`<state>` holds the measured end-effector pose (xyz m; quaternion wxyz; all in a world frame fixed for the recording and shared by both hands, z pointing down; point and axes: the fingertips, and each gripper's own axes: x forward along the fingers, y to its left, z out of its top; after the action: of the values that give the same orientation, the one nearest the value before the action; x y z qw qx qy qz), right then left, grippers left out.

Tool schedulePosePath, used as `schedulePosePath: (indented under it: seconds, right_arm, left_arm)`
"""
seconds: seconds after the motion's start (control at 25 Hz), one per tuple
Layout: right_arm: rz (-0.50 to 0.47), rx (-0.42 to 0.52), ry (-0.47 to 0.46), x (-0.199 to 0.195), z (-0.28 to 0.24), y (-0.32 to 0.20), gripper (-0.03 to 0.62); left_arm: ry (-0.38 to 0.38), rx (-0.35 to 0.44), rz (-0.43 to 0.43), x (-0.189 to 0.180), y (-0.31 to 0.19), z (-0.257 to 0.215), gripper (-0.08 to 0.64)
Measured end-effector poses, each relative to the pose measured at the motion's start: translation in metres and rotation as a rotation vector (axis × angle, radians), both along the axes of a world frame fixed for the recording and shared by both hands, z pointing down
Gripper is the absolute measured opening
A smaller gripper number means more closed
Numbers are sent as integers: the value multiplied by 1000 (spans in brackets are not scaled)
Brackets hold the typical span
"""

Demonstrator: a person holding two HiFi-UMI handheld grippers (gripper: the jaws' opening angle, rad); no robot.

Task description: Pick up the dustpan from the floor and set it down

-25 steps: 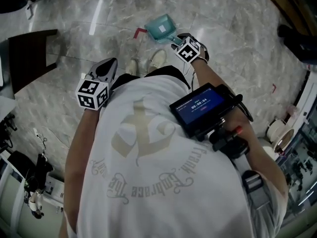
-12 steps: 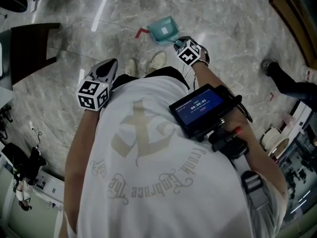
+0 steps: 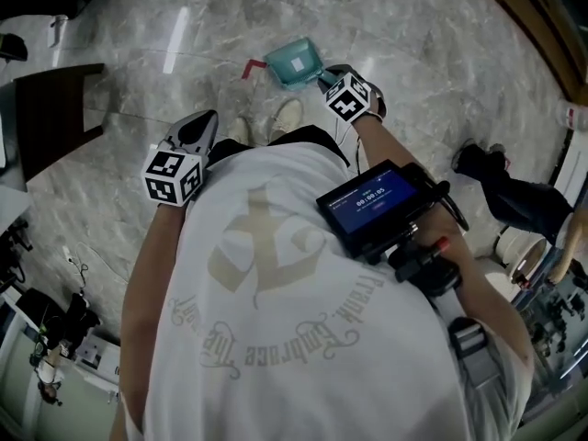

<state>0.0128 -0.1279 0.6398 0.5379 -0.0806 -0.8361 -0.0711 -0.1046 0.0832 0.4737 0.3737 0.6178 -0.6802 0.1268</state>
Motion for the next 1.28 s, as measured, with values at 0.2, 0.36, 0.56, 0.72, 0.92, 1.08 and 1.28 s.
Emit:
schedulePosePath:
  seconds: [0.2, 0.36, 0.56, 0.72, 0.92, 1.08, 1.28]
  right_arm:
    - [35, -12, -24, -2, -5, 2, 106]
    - [74, -10, -37, 3, -12, 4, 106]
    - [133, -12, -63, 13, -15, -2, 106]
    - [186, -4, -99, 14, -14, -12, 105]
    - [241, 7, -141, 4, -35, -23, 104]
    - [289, 19, -165, 5, -53, -30, 104]
    - [364, 11, -198, 5, -75, -37, 104]
  left_arm:
    - [4, 13, 37, -5, -13, 8, 12]
    - [13, 26, 83, -11, -26, 12, 12]
    - [15, 38, 141, -8, -46, 21, 12]
    - [14, 47, 188, -10, -63, 37, 12]
    - [27, 44, 242, -26, -85, 43, 12]
    - [30, 54, 295, -33, -103, 43, 12]
    - [48, 65, 341, -46, -124, 38, 12]
